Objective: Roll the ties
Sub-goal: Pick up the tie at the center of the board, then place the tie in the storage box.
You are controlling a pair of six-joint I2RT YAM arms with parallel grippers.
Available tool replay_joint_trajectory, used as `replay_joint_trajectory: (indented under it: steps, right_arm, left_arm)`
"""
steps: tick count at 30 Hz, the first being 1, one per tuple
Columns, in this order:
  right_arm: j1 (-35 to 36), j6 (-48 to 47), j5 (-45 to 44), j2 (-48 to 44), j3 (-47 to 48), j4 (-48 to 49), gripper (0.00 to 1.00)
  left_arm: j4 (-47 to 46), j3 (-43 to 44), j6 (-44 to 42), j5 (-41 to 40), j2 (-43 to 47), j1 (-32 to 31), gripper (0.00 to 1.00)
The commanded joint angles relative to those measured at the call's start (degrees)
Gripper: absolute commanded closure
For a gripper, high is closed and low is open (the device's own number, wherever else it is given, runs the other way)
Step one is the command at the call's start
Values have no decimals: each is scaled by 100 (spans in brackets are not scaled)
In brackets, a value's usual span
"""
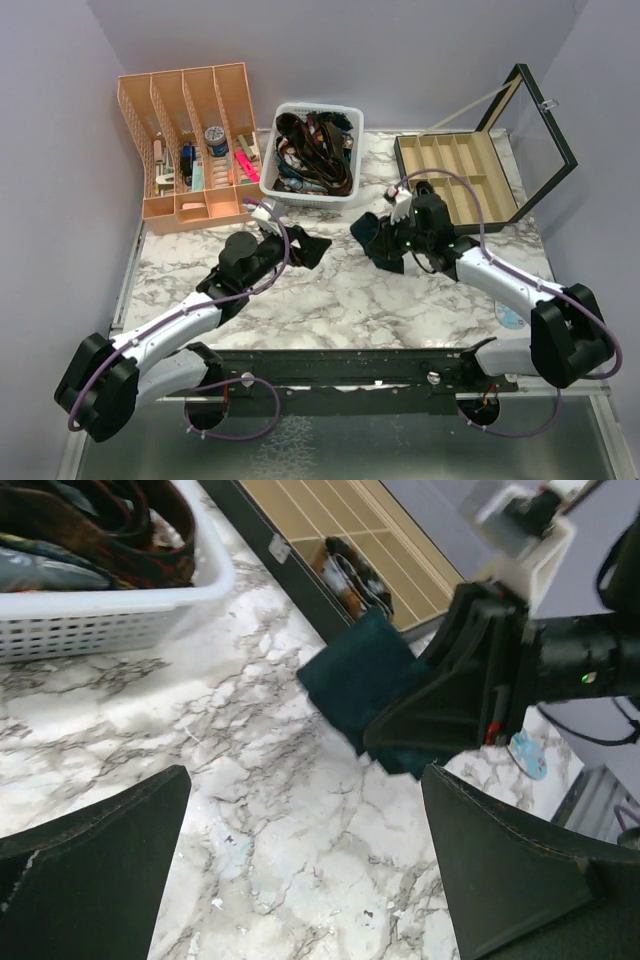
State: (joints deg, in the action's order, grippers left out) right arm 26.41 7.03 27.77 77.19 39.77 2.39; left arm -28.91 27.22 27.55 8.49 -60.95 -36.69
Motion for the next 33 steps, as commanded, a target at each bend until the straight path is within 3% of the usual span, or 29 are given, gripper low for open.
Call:
replay_joint_trajectory:
  steps: [1,6,13,20,29,33]
  right_arm:
    - [6,77,-2626,-254,863,-1457,99]
    - [-117,-87,-4358,128,1699,-2196,99]
    - [-761,-539,-5310,552,2232,-2393,99]
    - [-2009,-901,-4382,1184,2464,-2319,100]
    - [-2349,-1235,-3224,1941,2952,-2158,99]
    - [-2420,-1360,-3202,2322,3314,-2260,100]
  left_arm:
    - [611,-157,308,-747,476,82,1]
    - [1035,-136,239,-758,823,109,1]
    - [1537,-12,67,-606,1050,124,1]
    - [1448,-140,136,-587,1185,127,1]
    - [1471,-117,110,-590,1150,149,1]
    - [1515,-104,101,-594,1157,153,1]
